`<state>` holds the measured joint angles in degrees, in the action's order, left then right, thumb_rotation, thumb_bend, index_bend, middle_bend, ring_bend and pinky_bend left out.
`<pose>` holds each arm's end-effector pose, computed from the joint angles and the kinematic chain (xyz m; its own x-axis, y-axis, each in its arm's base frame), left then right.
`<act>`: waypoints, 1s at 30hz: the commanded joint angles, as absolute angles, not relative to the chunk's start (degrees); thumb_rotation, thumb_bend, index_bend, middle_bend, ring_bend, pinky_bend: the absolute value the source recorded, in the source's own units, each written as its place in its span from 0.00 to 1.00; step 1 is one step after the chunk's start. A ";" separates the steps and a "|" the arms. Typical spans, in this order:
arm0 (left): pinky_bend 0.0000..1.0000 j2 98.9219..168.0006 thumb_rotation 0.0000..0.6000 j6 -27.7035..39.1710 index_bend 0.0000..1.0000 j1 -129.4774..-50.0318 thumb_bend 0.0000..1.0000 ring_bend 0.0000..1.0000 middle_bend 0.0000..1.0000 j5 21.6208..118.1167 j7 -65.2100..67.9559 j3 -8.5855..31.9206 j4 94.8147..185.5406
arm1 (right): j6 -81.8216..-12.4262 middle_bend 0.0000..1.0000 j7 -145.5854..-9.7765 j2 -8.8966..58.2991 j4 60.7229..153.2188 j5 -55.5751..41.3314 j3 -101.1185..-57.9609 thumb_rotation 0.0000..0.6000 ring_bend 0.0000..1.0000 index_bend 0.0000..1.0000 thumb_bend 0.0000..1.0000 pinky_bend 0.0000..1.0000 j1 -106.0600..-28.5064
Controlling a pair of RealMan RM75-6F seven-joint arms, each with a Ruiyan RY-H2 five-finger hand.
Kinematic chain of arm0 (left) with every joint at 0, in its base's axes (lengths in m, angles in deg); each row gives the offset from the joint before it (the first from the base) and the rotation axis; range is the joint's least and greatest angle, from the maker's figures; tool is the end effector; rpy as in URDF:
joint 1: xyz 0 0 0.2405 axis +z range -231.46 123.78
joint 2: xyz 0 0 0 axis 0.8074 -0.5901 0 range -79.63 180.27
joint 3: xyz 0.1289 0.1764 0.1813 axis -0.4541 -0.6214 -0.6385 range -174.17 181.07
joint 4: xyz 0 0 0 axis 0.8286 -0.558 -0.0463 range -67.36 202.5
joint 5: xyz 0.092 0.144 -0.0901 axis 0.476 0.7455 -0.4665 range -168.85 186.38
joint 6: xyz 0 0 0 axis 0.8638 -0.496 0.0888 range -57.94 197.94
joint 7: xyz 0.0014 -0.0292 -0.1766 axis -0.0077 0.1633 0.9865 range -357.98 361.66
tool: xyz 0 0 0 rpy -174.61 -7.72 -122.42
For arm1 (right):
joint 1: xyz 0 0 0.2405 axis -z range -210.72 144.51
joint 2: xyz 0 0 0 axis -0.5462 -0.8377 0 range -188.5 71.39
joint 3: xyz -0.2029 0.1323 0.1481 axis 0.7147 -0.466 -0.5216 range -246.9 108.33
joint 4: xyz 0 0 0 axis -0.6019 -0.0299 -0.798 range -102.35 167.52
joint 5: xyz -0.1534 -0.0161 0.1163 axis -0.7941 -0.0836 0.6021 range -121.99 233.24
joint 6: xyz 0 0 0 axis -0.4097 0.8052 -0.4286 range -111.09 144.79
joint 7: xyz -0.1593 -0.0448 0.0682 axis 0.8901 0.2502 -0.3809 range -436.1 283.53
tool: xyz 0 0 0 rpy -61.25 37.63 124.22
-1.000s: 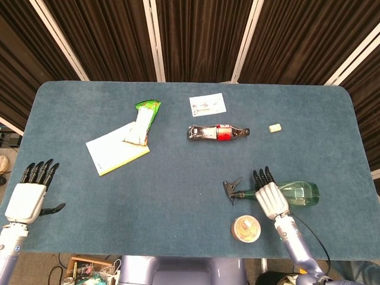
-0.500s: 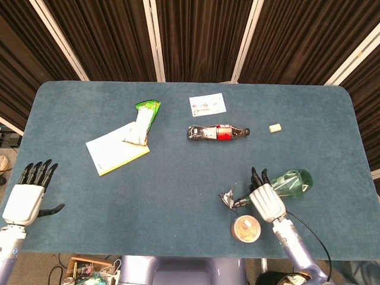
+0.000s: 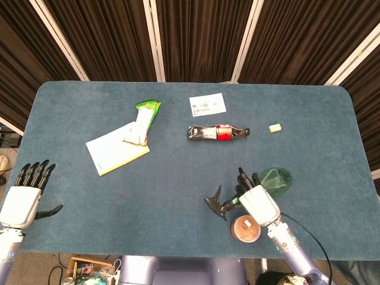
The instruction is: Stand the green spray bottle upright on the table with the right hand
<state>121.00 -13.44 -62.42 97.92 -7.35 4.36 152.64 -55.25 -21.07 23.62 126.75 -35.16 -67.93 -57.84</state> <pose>-0.3261 0.2324 0.1433 0.5562 0.0171 0.8308 0.8257 -0.1246 -0.5502 -0.1994 -0.2729 0.0274 0.8521 0.1963 0.4852 -0.3533 -0.4683 0.8099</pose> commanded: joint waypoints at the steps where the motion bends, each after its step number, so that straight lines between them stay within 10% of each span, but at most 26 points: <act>1: 0.05 120.89 1.00 -13.73 0.00 -62.32 0.01 0.00 0.00 98.25 -7.19 4.19 152.72 | -55.06 0.26 -27.29 23.83 127.49 -38.31 -67.10 1.00 0.07 0.99 0.46 0.33 -58.48; 30: 0.05 120.90 1.00 -13.31 0.00 -62.25 0.01 0.00 0.00 96.96 -7.33 4.59 152.68 | -55.29 0.33 -80.94 24.70 128.20 -36.42 -77.40 1.00 0.13 1.00 0.42 0.40 -66.04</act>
<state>120.88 -13.35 -62.24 96.97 -7.29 4.60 152.65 -56.04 -76.92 24.59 129.01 -39.63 -75.28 -65.20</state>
